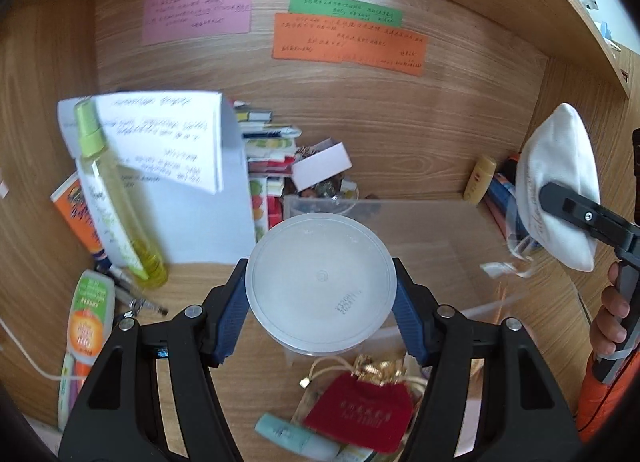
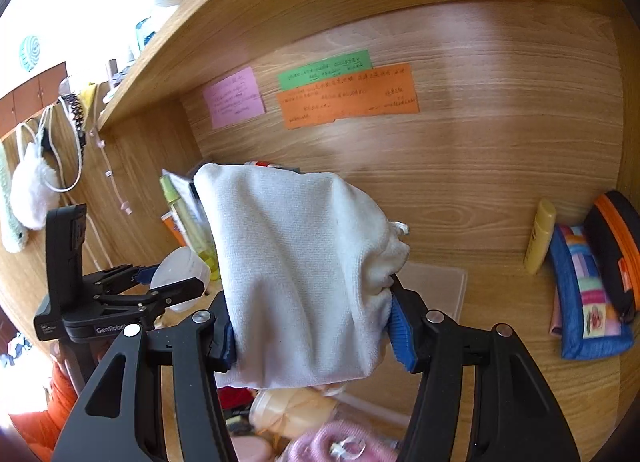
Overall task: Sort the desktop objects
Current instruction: 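Lift and carry the jar and cloth pouch with both tools over the clear box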
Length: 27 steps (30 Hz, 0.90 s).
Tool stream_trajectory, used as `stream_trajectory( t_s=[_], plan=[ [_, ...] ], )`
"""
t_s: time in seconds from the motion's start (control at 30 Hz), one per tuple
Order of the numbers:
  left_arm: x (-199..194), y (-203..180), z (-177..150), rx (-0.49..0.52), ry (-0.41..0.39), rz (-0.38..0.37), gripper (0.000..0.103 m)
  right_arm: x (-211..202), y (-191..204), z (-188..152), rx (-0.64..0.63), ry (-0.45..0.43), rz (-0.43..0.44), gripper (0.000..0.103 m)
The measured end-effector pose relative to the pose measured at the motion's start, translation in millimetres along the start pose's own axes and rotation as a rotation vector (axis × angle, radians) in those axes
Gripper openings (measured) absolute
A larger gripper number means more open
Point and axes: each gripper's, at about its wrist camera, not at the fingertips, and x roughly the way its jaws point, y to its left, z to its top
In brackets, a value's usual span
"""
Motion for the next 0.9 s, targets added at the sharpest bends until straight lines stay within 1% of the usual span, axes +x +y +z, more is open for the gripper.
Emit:
stream_trajectory(
  t_s=[0.23, 0.4, 0.6, 0.8, 0.9],
  plan=[
    [24, -12, 13, 0.022, 0.02, -0.01, 0.065, 24, -12, 5, 0.008, 0.031, -0.027, 0.054],
    [46, -18, 17, 0.033, 0.05, -0.017, 0.065, 47, -27, -5, 0.038, 0.089, -0.044, 0.054],
    [72, -24, 16, 0.05, 0.093, -0.024, 0.065, 67, -36, -18, 0.048, 0.162, -0.067, 0.054],
    [87, -27, 10, 0.052, 0.129, -0.054, 0.065, 82, -31, -28, 0.02, 0.217, -0.091, 0.055],
    [92, -29, 5, 0.067, 0.147, -0.054, 0.065, 91, -31, -34, 0.008, 0.249, -0.106, 0.055]
  ],
)
